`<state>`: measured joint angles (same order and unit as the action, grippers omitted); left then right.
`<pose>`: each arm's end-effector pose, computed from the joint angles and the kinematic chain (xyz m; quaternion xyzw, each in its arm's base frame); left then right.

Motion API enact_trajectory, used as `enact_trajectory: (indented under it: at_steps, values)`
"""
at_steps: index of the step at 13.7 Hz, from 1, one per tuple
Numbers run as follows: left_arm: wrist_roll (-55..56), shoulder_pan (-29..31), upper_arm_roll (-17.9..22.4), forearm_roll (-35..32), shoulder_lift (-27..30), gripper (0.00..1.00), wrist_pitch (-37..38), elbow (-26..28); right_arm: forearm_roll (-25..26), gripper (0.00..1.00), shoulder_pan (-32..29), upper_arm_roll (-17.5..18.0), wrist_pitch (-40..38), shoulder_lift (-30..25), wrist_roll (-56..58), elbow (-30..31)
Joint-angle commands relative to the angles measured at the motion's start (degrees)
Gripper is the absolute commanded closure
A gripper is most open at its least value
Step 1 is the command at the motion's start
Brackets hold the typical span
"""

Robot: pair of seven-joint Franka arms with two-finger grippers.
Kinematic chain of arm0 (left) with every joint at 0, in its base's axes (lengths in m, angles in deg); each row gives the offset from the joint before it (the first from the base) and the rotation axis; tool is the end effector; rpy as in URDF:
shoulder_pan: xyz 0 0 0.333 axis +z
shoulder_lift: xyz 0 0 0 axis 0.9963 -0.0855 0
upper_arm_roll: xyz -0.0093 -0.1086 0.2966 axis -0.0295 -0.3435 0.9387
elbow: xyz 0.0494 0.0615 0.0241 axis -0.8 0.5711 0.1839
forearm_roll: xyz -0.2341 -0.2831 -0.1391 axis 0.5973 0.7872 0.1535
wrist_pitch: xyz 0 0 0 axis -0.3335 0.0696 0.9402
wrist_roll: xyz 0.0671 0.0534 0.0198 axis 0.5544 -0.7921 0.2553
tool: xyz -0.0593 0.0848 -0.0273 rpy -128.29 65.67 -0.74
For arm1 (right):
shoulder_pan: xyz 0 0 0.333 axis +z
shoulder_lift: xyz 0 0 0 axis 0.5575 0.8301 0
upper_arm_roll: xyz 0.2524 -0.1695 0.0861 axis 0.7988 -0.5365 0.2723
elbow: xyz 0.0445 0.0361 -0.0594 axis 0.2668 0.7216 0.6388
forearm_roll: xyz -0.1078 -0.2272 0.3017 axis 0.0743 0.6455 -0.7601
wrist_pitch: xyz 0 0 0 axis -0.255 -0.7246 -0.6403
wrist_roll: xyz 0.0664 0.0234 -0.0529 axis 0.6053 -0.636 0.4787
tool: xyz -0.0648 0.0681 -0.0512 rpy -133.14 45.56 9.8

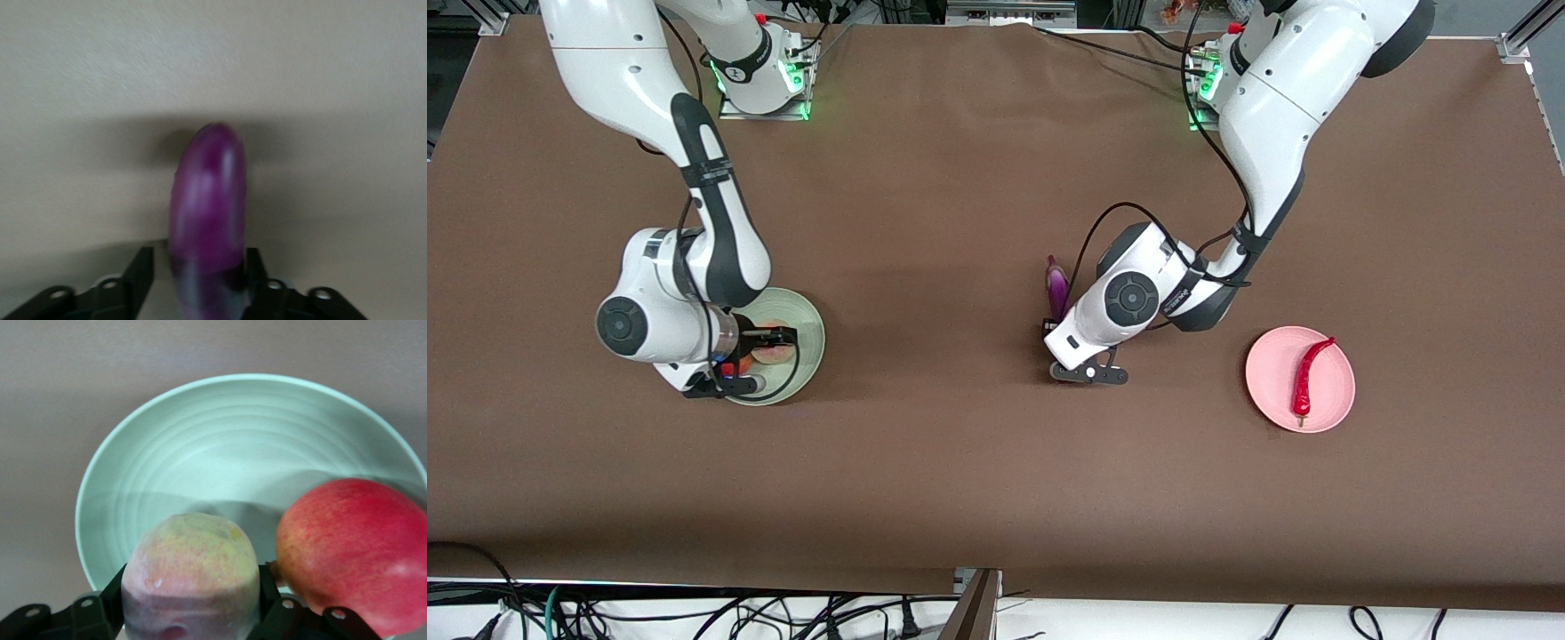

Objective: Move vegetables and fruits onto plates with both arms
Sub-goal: 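Place the peach on the green plate while the left gripper grasps the eggplant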

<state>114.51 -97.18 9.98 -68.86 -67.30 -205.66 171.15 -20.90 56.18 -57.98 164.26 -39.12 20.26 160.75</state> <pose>0.5963 -0.3578 0.1817 0.9951 -0.0233 -0.0695 0.0664 0.6336 0.0958 0.2165 -0.9918 -0.0303 0.1032 0.0686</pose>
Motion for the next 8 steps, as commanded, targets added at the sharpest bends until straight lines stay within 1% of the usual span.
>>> enact_trajectory:
  at_steps: [1, 2, 4, 6, 7, 8]
  values:
    - [1.6, 0.1, 1.1, 0.1, 2.2, 1.00, 2.3, -0.3, -2.3, 0.01, -1.1, 0.4, -0.2, -1.0, 1.7, 0.4]
    - [1.5, 0.7, 1.5, 0.1, 4.4, 1.00, 6.9, -0.9, -2.3, 0.01, -0.9, 0.4, -0.5, -1.3, 1.4, -0.3]
    - [0.9, 2.1, 4.9, 0.1, 8.5, 0.99, 16.1, -2.9, -2.1, 0.01, -0.5, 0.5, -3.0, -2.9, -0.8, -1.5]
    - [-1.8, 5.4, 6.0, 0.0, 9.0, 0.98, 24.2, -5.2, -1.5, 0.01, 0.6, 0.5, -6.0, -4.2, -4.8, -3.7]
    - [-4.5, 7.2, 7.5, -1.0, 9.0, 0.98, 26.8, -5.3, -0.7, 0.01, 0.7, 0.4, -7.3, -5.0, -6.4, -5.1]
    - [-9.5, 9.2, 8.9, -3.9, 9.1, 0.97, 28.2, -5.3, 0.5, 0.01, 1.5, 0.4, -9.0, -6.7, -9.2, -5.9]
